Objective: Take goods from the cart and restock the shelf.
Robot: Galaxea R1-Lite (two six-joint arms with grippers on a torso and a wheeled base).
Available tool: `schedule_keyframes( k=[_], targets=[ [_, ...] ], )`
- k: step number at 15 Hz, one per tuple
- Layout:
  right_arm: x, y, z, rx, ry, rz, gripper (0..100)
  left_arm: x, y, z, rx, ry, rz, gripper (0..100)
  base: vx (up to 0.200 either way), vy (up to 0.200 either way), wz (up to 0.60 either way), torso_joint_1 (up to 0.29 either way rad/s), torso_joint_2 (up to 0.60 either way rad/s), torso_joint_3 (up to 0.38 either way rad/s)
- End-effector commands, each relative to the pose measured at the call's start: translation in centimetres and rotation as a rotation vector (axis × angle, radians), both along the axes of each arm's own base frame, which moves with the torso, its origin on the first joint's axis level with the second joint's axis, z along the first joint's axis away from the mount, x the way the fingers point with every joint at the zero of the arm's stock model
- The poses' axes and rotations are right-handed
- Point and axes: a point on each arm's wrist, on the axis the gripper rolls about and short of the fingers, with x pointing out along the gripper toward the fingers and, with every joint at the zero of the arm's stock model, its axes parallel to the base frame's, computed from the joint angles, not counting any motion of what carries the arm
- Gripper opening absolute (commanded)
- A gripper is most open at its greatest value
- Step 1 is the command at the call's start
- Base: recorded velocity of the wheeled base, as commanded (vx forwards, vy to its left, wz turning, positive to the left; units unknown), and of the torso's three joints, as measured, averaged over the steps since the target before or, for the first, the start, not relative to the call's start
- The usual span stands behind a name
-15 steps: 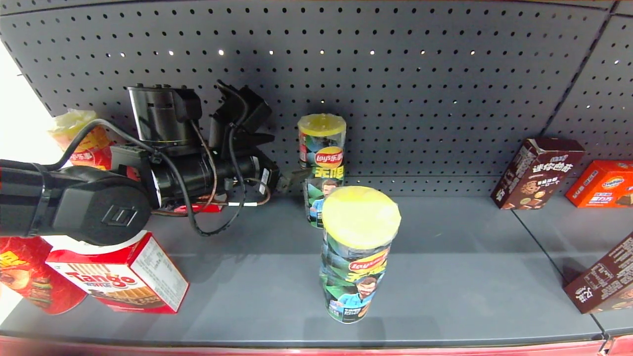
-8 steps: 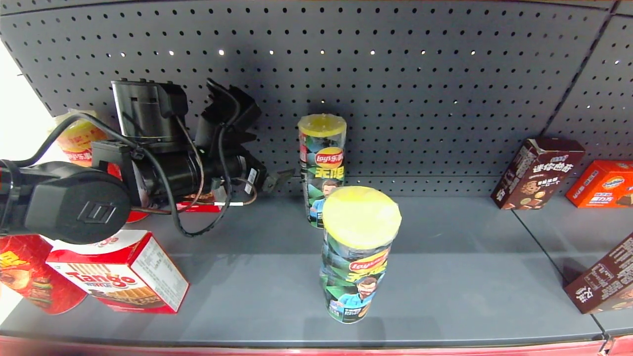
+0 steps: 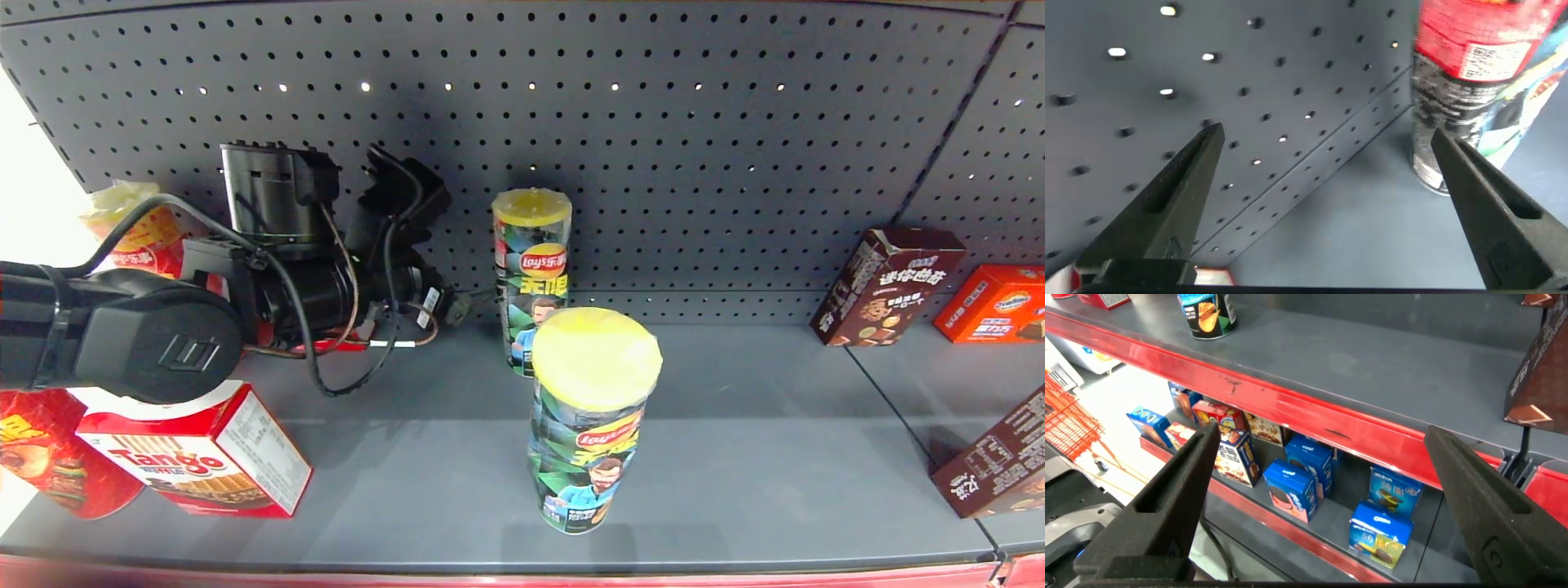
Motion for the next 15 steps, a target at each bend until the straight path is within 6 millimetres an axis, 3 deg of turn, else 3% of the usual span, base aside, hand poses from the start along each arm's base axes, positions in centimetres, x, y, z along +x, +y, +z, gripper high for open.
schedule_keyframes(
  k=[1, 6, 15],
  targets=[
    [0.0, 0.0, 0.0, -0.001, 0.001, 0.0, 100, 0.8, -0.9, -1.0, 0.01, 0.02, -0.011, 100, 0.0, 0.0, 0.0, 0.0, 0.0, 0.0],
    [0.0, 0.0, 0.0, -0.001, 0.001, 0.0, 100, 1.0, -1.9, -1.5, 0.012, 0.028, -0.032, 100, 0.0, 0.0, 0.0, 0.0, 0.0, 0.0],
    [0.0, 0.0, 0.0, -0.001, 0.001, 0.0, 100, 0.0, -0.8, -2.0, 0.027, 0.05, 0.009, 100, 0.0, 0.0, 0.0, 0.0, 0.0, 0.0]
  ],
)
